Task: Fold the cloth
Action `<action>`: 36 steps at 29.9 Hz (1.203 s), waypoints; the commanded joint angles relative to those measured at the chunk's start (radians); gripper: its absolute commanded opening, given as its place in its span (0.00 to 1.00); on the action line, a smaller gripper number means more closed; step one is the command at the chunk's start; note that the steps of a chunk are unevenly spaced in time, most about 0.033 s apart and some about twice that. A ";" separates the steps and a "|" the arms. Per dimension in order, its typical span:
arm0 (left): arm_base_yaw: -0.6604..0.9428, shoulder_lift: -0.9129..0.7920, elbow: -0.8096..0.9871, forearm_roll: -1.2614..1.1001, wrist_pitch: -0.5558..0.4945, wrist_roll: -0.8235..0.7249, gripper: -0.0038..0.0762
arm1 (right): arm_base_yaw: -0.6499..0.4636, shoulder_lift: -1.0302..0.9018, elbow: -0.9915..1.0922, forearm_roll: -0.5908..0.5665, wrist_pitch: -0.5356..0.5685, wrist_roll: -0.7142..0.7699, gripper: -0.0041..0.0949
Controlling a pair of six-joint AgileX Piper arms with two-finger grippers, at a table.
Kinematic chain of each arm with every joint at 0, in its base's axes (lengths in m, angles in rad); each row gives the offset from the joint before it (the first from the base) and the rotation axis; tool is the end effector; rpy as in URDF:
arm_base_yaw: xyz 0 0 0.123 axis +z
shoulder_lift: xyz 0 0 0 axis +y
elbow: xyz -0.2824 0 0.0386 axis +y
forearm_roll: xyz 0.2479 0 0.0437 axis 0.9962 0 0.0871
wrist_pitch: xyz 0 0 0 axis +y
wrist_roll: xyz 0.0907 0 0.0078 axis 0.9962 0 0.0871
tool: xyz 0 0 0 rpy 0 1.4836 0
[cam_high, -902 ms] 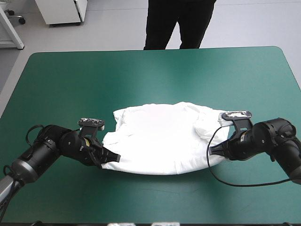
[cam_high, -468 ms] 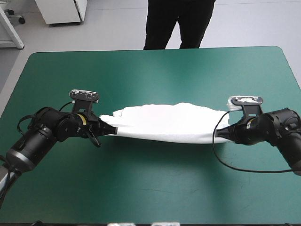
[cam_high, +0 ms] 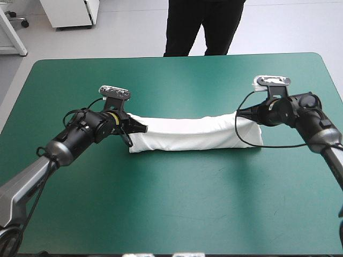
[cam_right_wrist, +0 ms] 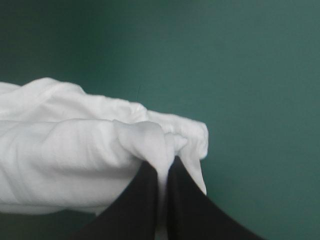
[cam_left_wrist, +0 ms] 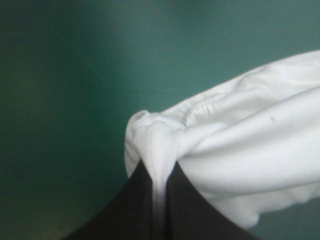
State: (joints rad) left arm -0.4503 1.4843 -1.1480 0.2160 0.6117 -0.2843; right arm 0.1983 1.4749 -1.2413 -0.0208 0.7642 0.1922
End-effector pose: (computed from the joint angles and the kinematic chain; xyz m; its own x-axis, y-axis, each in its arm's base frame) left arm 0.2948 -0.1301 0.2992 -0.7106 0.2263 -0.6662 0.2848 0.9583 0.0217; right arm 0.3124 0.0614 0.3210 -0.7954 0.0199 -0.6058 -0.0489 0.9941 0.0969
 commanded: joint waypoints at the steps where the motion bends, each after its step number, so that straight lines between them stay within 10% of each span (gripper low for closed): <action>1: -0.006 0.046 -0.063 0.071 -0.105 -0.025 0.04 | -0.007 0.066 -0.090 -0.018 -0.082 -0.005 0.02; 12: -0.006 0.240 -0.137 0.086 -0.136 -0.041 0.08 | -0.007 0.261 -0.181 -0.002 -0.020 -0.062 0.10; 23: -0.006 0.232 -0.235 0.102 0.101 -0.036 0.64 | -0.007 0.178 -0.232 -0.038 0.092 -0.080 0.60; 33: -0.007 0.050 -0.366 0.017 0.380 0.102 0.62 | -0.007 -0.072 -0.239 -0.364 0.251 -0.001 0.60; 36: -0.007 -0.013 -0.376 -0.140 0.361 0.194 0.37 | -0.012 -0.135 -0.238 -0.400 0.299 0.005 0.60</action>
State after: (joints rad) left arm -0.4503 1.5628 -1.4844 0.2015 1.0025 -0.1660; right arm 0.1962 1.4285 -1.4479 -0.3456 1.0485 0.1841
